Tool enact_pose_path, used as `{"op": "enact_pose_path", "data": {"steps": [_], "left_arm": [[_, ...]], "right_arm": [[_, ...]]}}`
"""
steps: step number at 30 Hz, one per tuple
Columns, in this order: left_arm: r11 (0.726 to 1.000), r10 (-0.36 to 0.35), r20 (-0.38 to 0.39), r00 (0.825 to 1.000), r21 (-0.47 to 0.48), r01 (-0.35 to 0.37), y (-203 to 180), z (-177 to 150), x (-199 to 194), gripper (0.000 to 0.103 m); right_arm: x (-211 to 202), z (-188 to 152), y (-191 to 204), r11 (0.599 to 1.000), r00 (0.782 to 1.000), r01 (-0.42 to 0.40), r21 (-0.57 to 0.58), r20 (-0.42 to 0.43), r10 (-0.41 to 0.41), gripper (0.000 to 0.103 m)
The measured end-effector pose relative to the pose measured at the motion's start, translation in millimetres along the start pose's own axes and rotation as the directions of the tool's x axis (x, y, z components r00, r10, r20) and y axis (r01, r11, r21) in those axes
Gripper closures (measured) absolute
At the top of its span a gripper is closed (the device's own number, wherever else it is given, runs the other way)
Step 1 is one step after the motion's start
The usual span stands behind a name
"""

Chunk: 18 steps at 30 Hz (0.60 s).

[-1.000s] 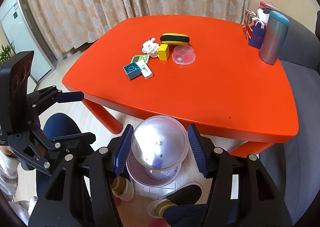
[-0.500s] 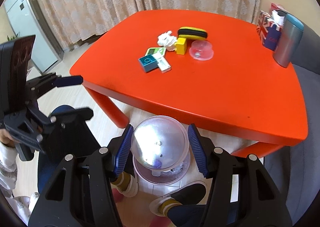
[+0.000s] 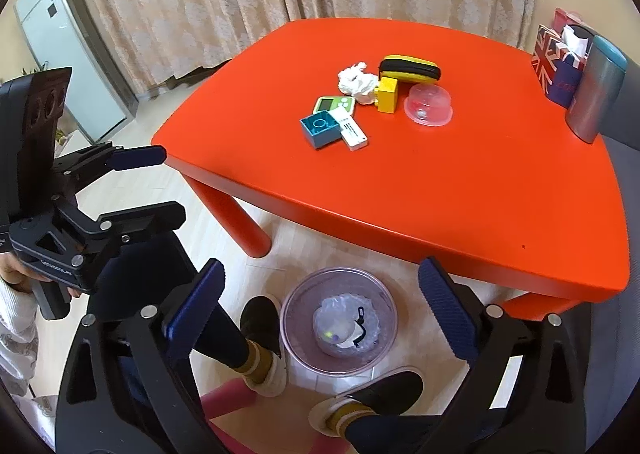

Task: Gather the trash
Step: 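Open the right gripper to drop the clear dome into the bin, then reach the left gripper to the teal block and grasp it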

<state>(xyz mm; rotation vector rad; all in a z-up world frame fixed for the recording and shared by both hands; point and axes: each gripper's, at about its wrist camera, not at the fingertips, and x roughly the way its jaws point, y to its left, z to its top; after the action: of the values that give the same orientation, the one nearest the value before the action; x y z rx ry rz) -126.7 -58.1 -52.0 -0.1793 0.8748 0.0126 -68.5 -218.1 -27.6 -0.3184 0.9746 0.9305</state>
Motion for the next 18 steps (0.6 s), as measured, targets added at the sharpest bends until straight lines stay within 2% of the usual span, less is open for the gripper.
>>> {"op": "enact_pose_path", "data": {"steps": [10,18], "left_arm": [[1.0,-0.006,-0.009,1.0,0.011,0.006,-6.0,-0.5,1.5,0.007],[1.0,-0.006,-0.006,1.0,0.016,0.006,-6.1,13.1,-1.4,0.007]], "right_arm": [[-6.2,-3.1,-8.8,0.999,1.0,0.027,0.026,0.002,-0.027,0.005],[-18.5,10.0,-15.8,0.999,0.999,0.038,0.038,0.024,-0.039,0.005]]}}
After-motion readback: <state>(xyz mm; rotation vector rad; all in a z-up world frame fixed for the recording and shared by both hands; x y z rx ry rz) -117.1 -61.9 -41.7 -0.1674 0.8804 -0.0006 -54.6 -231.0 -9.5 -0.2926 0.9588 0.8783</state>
